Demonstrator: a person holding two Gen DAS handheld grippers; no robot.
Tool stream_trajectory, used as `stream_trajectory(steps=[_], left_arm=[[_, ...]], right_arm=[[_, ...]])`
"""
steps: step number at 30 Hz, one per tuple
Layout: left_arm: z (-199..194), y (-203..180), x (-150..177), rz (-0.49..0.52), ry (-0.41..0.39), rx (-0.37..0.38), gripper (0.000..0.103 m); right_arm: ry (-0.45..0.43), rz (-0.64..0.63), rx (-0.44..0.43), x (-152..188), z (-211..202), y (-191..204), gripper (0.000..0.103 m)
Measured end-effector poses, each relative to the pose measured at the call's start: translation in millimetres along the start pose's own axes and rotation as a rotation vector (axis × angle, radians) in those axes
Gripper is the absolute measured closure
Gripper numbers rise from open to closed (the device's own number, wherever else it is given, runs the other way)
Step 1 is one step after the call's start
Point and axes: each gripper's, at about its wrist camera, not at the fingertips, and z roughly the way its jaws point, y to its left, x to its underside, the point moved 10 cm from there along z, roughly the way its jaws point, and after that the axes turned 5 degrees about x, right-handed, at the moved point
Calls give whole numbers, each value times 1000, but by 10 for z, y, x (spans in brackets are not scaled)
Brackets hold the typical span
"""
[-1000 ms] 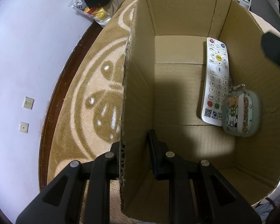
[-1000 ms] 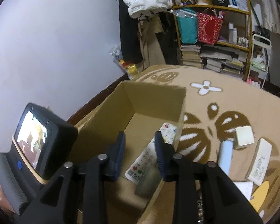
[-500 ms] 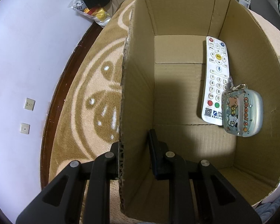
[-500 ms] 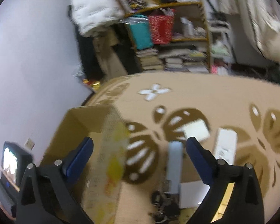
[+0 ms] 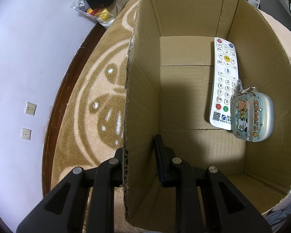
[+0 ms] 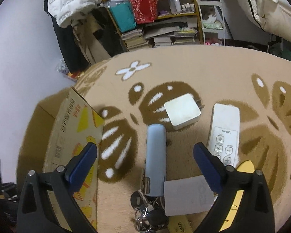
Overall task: Organize rigid objects
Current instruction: 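Grasp the light-blue cylinder with the right gripper, then lift the light-blue cylinder and carry it toward the box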
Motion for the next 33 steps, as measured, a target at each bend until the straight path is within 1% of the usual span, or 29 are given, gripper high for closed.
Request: stream_trajectory(steps=[1,4,5,7,9,10,11,12,13,16,20,25,29,33], left_arm=[[0,1,0,0,0,0,83],[-1,3,0,1,0,-2,83],[-1,6,1,2,0,-2,83],[0,2,1,1,0,-1,83],[0,3,2,1,1,-1,83],[-1,3,3,2,1,-2,83],[-1,4,3,2,1,-2,83],[0,2,2,2,0,-2,83],[4,0,5,3,0,-3,83],[14,-5,16,5,1,-4,83],[23,-14,27,5,3,-5,83],[26,-20,26,5,4,-4,83],[25,-18,25,7,3,-5,83],[27,-20,23,6,4,-5,83]], right_arm=[[13,-9,7,30,54,2,0],[56,-39,21,131,211,16,8],[70,-49,23,167,261,23,12],[95,-68,30,224,361,38,23],[126,-84,42,284,461,45,41],[137,-88,50,312,501,47,46],[150,-99,85,352,541,26,59],[149,-132,146,369,553,1,72],[143,-154,174,370,543,-1,72],[140,-130,173,368,510,-16,73],[128,-129,172,351,456,-21,74],[111,-132,134,298,381,75,74],[71,-149,125,236,251,168,74],[30,-139,96,126,107,267,74]])
